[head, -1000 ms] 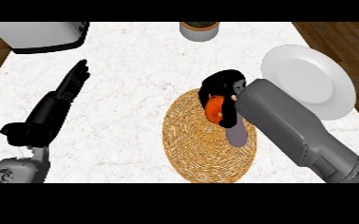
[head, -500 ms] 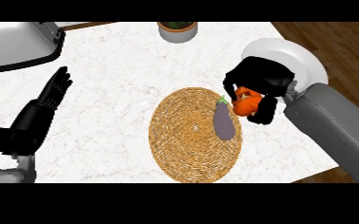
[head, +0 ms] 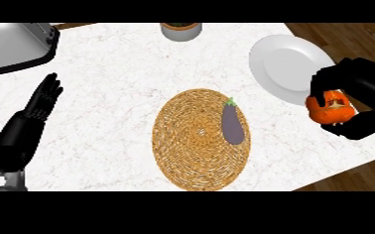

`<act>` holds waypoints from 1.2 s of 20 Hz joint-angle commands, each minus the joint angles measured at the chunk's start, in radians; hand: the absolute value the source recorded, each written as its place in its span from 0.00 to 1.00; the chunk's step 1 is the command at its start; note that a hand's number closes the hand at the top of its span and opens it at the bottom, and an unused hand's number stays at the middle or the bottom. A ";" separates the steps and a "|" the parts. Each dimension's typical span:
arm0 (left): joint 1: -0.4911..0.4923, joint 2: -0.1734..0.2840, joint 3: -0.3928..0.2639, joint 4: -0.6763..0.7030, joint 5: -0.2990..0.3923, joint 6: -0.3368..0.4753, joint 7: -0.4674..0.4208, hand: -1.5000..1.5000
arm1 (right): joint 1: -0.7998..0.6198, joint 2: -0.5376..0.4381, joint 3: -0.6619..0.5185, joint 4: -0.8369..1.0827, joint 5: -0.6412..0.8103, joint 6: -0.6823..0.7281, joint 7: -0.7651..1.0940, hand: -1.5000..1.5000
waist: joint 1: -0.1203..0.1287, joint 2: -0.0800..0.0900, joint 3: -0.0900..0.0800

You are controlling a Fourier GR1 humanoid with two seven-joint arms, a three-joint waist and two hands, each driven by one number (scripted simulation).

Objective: Pick the squash from the placemat and place it in the plate

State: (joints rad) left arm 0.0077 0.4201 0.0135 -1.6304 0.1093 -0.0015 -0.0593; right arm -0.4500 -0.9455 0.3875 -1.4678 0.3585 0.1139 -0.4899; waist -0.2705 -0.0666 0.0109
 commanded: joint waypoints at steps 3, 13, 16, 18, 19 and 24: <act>0.040 0.002 -0.017 -0.049 -0.008 -0.019 -0.027 0.50 | 0.270 -0.154 -0.217 -0.037 -0.120 -0.157 -0.189 1.00 | 0.057 0.024 -0.005; -0.139 -0.022 -0.082 -0.041 -0.008 -0.083 0.034 0.50 | 0.637 -0.137 -0.482 -0.025 -0.283 -0.225 -0.336 1.00 | 0.223 0.061 -0.011; -0.142 -0.066 -0.121 0.001 -0.042 -0.088 -0.008 0.50 | 0.575 -0.089 -0.493 0.092 -0.301 -0.173 -0.359 1.00 | 0.259 0.068 -0.011; -0.197 -0.072 -0.119 -0.033 -0.042 -0.091 0.074 0.50 | 0.573 -0.040 -0.507 0.106 -0.269 -0.194 -0.383 1.00 | 0.263 0.067 -0.011; -0.152 -0.050 -0.087 -0.056 -0.014 -0.124 0.059 0.50 | 0.574 -0.046 -0.546 0.120 -0.282 -0.177 -0.367 1.00 | 0.266 0.066 -0.011; -0.147 -0.082 -0.090 -0.028 -0.044 -0.130 0.009 0.50 | 0.355 0.059 -0.468 0.368 -0.144 -0.233 -0.422 1.00 | 0.285 0.069 -0.010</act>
State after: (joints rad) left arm -0.1631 0.3493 -0.0833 -1.6450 0.0676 -0.1106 -0.0303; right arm 0.0043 -0.9523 -0.1034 -1.2375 0.1362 -0.0874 -0.8792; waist -0.0015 0.0011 0.0004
